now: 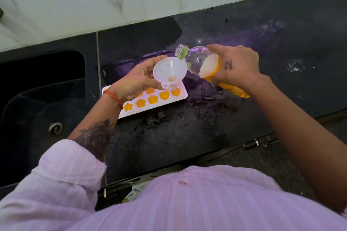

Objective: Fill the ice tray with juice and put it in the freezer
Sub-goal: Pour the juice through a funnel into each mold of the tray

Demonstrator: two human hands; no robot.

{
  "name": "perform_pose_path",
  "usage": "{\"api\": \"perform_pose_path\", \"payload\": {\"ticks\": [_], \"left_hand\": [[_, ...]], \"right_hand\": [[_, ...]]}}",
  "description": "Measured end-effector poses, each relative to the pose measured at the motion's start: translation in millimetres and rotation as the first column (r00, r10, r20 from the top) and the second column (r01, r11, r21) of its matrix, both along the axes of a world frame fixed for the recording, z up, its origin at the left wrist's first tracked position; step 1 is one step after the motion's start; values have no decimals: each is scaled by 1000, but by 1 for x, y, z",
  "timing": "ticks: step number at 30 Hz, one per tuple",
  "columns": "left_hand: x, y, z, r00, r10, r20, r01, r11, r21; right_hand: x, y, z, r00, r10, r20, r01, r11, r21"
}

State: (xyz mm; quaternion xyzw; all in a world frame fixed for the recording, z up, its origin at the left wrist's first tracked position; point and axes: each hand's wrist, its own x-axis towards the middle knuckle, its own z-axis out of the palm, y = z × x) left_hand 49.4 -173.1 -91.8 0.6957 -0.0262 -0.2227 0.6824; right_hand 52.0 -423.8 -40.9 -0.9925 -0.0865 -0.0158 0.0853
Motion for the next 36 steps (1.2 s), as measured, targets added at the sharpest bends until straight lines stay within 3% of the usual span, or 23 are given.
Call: {"api": "perform_pose_path", "payload": {"ticks": [6, 13, 20, 24, 28, 32, 34, 36], "left_hand": [[0, 3, -1, 999, 43, -16, -43, 999, 9], [9, 16, 4, 970, 241, 30, -241, 971, -3], [33, 52, 9, 889, 441, 126, -434, 898, -77], [49, 75, 6, 841, 518, 157, -515, 855, -62], [66, 93, -4, 811, 520, 267, -558, 826, 86], [79, 109, -18, 819, 364, 444, -538, 757, 371], [85, 115, -23, 828, 164, 536, -512, 610, 605], [90, 116, -25, 830, -95, 549, -484, 366, 795]], "right_hand": [[17, 5, -1, 996, 48, -71, -39, 992, 124], [44, 15, 16, 986, 135, -103, -84, 916, 392], [87, 51, 38, 975, 195, -103, -58, 678, 733], [108, 84, 27, 980, 178, -85, -32, 572, 820], [117, 112, -1, 991, 123, -52, -24, 551, 834], [122, 127, -30, 995, 97, -31, -29, 568, 823], [121, 129, -41, 996, 89, 7, -58, 584, 810], [120, 129, -49, 996, 74, 46, -81, 594, 801]]}}
